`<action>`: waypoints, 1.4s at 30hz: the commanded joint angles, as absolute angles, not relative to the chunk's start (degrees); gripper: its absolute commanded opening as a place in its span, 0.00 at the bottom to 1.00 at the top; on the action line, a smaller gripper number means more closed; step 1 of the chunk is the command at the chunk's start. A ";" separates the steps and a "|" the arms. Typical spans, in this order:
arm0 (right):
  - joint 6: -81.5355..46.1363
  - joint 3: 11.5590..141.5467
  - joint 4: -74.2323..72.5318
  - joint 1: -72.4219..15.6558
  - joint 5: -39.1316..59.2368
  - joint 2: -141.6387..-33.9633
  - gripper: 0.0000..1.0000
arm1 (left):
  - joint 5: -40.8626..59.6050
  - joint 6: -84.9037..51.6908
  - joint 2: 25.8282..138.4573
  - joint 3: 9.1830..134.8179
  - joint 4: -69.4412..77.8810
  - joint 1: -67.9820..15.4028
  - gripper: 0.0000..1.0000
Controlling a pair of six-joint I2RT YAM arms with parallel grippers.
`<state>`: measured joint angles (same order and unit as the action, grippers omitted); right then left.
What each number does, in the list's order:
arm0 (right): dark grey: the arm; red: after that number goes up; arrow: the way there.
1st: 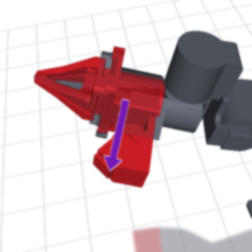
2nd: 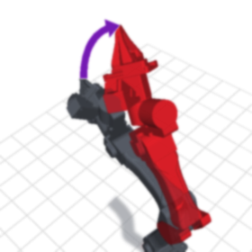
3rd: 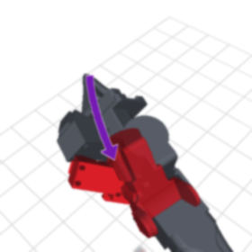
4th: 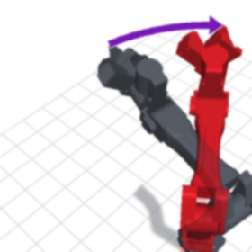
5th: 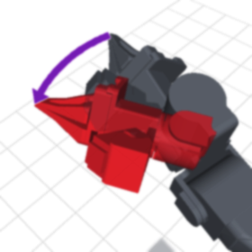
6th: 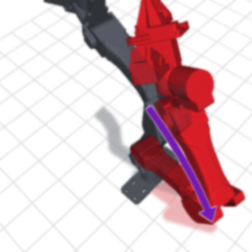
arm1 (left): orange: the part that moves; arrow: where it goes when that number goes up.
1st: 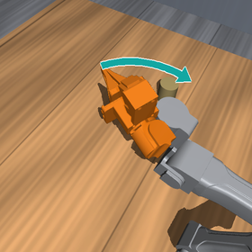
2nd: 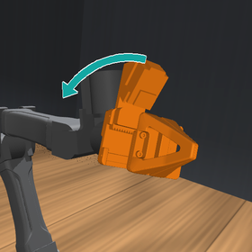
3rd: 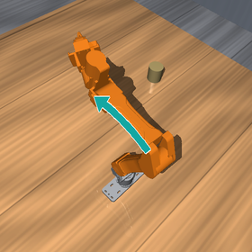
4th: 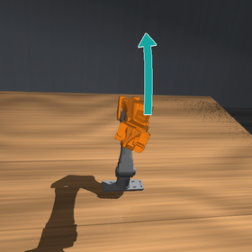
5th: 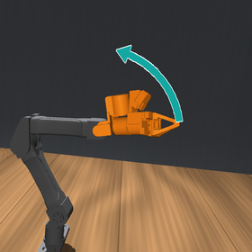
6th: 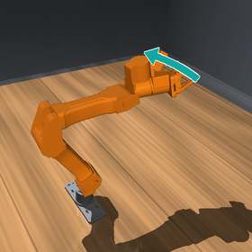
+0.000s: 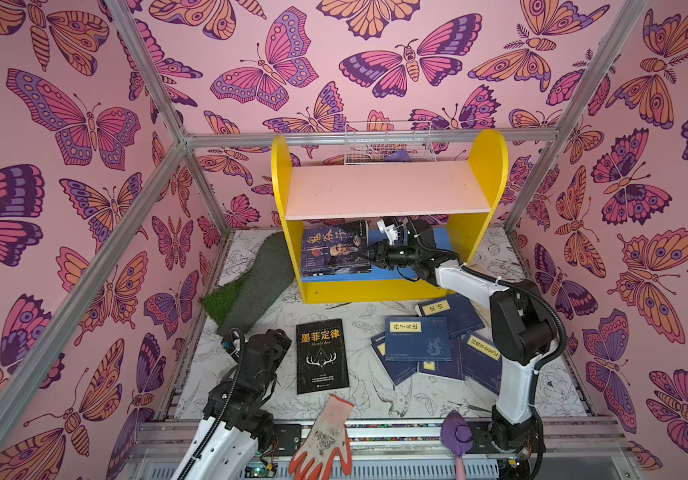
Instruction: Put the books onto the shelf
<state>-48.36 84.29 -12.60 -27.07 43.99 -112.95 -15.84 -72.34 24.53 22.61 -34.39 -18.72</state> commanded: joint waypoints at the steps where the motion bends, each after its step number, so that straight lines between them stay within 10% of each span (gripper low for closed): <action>1: -40.74 88.36 -5.13 -29.45 39.54 -112.10 0.37 | -14.78 -73.34 24.57 21.28 -35.41 -18.83 0.88; 9: -28.06 91.29 10.89 -32.19 20.62 -108.69 0.75 | -14.41 -73.70 24.61 21.18 -35.37 -18.86 0.88; 18: -23.42 91.73 16.10 -33.09 7.22 -107.79 0.75 | -14.30 -73.86 24.87 21.09 -35.42 -18.81 0.88; 42: -26.64 89.58 9.23 -35.32 23.59 -108.11 0.63 | -13.72 -73.48 25.57 20.75 -35.11 -18.81 0.87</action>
<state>-26.61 90.21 12.01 -32.77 19.09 -110.85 -14.35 -73.60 25.47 22.11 -34.44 -18.74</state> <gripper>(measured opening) 0.627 0.872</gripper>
